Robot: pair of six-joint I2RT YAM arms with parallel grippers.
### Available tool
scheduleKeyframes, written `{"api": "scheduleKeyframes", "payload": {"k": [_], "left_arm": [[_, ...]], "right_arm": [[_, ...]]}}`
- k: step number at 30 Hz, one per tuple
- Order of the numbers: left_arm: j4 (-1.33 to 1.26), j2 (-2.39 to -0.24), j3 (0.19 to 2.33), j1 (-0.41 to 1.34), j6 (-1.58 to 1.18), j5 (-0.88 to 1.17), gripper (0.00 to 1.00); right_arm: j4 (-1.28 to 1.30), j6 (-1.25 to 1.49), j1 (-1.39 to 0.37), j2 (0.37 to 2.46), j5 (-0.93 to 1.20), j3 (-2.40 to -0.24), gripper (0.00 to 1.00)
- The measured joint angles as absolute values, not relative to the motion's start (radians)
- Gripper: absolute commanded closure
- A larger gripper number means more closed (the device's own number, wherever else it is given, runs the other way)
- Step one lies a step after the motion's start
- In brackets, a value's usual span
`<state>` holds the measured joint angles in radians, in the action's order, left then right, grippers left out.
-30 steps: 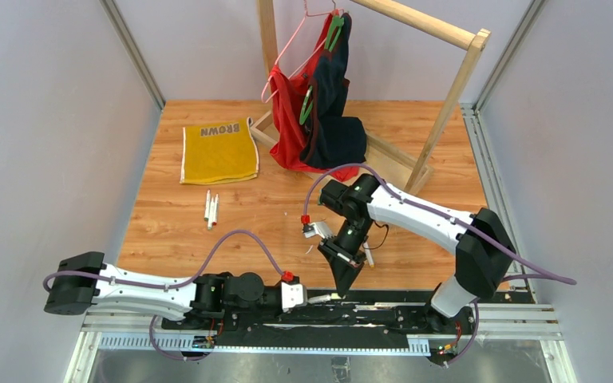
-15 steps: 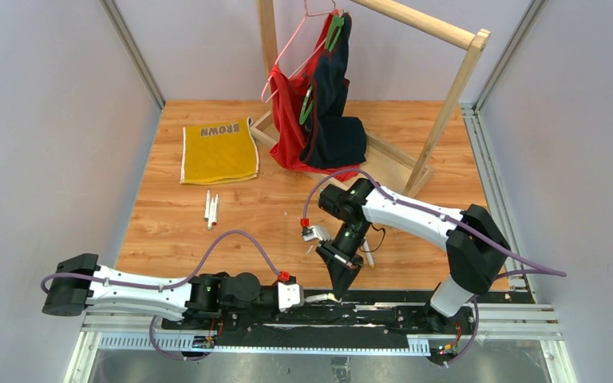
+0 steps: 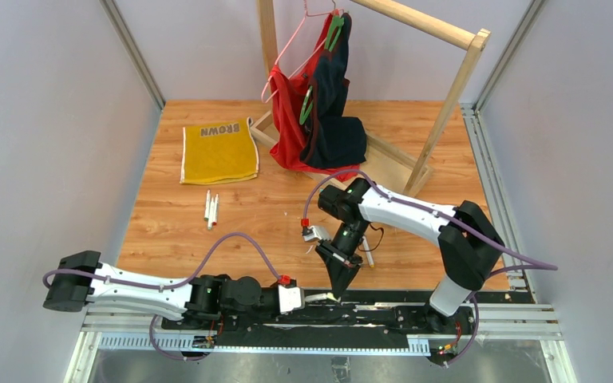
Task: Insert the pens into the pen caps
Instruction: Insert the pen cap onto the pen.
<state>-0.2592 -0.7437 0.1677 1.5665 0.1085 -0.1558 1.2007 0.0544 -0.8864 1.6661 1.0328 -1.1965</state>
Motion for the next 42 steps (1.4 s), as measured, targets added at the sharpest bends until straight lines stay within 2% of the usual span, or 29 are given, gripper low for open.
{"api": "scheduleKeyframes", "payload": {"k": [15,23,25,29,32,34,35,42], "left_arm": [[-0.273,-0.762,0.169,1.596,0.135,-0.198,1.00],[-0.373,-0.760,0.193,1.605,0.124,-0.210,1.00],[-0.380,-0.754,0.192,1.606,0.119,-0.227,1.00],[-0.395,-0.730,0.192,1.606,0.107,-0.256,1.00],[-0.398,-0.730,0.192,1.606,0.104,-0.271,1.00],[-0.398,-0.731,0.191,1.596,0.095,-0.272,1.00],[-0.398,-0.731,0.190,1.583,0.087,-0.267,1.00],[-0.397,-0.730,0.186,1.353,-0.016,-0.180,1.00]], "right_arm": [[1.168,0.057,-0.842,1.692,1.071,-1.198,0.99],[1.086,0.056,-0.835,1.711,1.073,-1.198,0.99],[1.081,0.056,-0.834,1.711,1.065,-1.200,0.95],[1.072,0.071,-0.801,1.689,1.016,-1.213,0.77],[1.065,0.088,-0.753,1.646,0.953,-1.258,0.69],[1.047,0.102,-0.717,1.600,0.899,-1.294,0.57],[1.036,0.109,-0.698,1.572,0.871,-1.311,0.54],[0.930,0.182,-0.590,1.385,0.702,-1.337,0.51]]}}
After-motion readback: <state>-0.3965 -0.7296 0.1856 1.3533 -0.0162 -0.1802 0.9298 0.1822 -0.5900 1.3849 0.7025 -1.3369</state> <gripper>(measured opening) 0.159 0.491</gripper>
